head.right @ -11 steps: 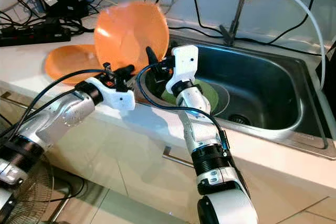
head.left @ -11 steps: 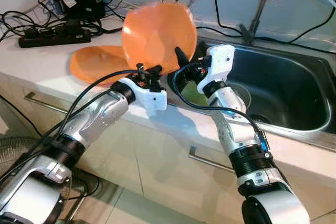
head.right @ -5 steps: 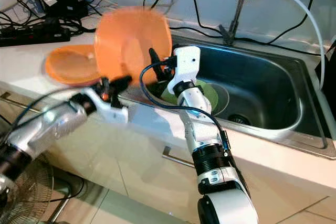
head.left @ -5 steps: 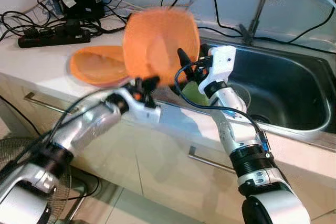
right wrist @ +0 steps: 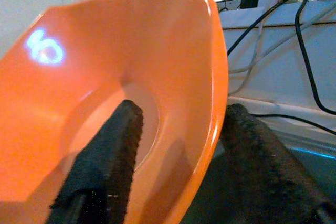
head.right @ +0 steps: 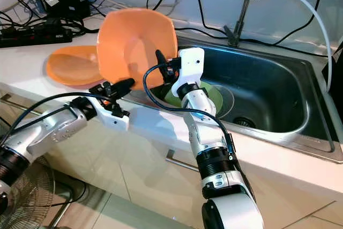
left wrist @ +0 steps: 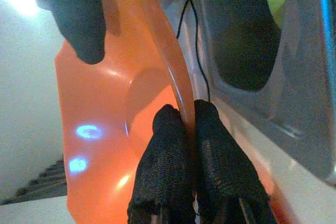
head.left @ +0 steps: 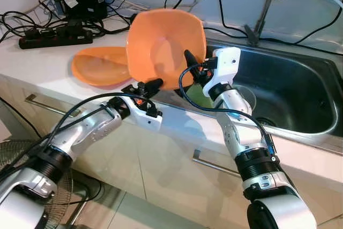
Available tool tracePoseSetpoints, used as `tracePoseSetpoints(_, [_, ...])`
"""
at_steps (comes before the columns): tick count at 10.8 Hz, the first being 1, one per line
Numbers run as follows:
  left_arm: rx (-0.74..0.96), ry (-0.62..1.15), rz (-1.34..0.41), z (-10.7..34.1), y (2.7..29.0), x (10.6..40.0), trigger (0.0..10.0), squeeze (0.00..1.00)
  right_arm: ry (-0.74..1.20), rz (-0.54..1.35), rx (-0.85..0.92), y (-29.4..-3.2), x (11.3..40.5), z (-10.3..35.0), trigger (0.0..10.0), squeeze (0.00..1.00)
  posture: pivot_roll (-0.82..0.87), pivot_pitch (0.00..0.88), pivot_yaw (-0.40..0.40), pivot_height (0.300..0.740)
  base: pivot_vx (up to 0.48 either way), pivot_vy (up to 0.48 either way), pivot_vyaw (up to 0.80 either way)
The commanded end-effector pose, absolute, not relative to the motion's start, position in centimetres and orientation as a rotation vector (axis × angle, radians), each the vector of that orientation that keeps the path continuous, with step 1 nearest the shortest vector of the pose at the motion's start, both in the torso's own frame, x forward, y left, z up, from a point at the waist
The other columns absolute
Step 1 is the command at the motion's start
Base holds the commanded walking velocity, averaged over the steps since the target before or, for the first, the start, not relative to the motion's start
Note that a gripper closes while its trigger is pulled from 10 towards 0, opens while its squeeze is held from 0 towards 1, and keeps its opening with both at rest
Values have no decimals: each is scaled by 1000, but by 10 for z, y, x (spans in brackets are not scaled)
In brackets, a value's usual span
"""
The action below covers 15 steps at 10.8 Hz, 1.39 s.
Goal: Kitchen organization
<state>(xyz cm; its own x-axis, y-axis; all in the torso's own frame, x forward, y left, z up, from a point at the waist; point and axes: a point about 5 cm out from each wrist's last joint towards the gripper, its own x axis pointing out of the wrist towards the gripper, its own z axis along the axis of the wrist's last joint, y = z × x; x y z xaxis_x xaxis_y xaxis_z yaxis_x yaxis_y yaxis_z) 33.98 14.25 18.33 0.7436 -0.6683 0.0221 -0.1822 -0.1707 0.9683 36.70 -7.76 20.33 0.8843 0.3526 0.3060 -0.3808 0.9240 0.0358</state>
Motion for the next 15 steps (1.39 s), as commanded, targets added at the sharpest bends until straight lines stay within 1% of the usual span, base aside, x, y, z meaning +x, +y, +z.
tracePoseSetpoints(1, [1737,-776,-453,201,137,340,10000,0,-302,395,98,-76,369,208,0,0,211,0,3,740,0,0,0])
tracePoseSetpoints(4, [1783,-801,-477,197,140,339,10000,0,-303,392,103,-77,369,208,0,0,211,0,5,740,0,0,0])
tracePoseSetpoints(6, [1791,-766,-510,187,143,339,10000,0,-305,392,105,-76,369,209,0,0,210,0,7,740,0,0,0])
tracePoseSetpoints(14, [1796,-776,-490,189,146,341,10000,0,-308,401,116,-77,369,210,0,0,210,0,5,740,0,0,0])
tracePoseSetpoints(15, [1740,-768,-498,190,146,339,10000,1000,-306,401,117,-76,369,209,0,0,209,0,4,740,0,0,0])
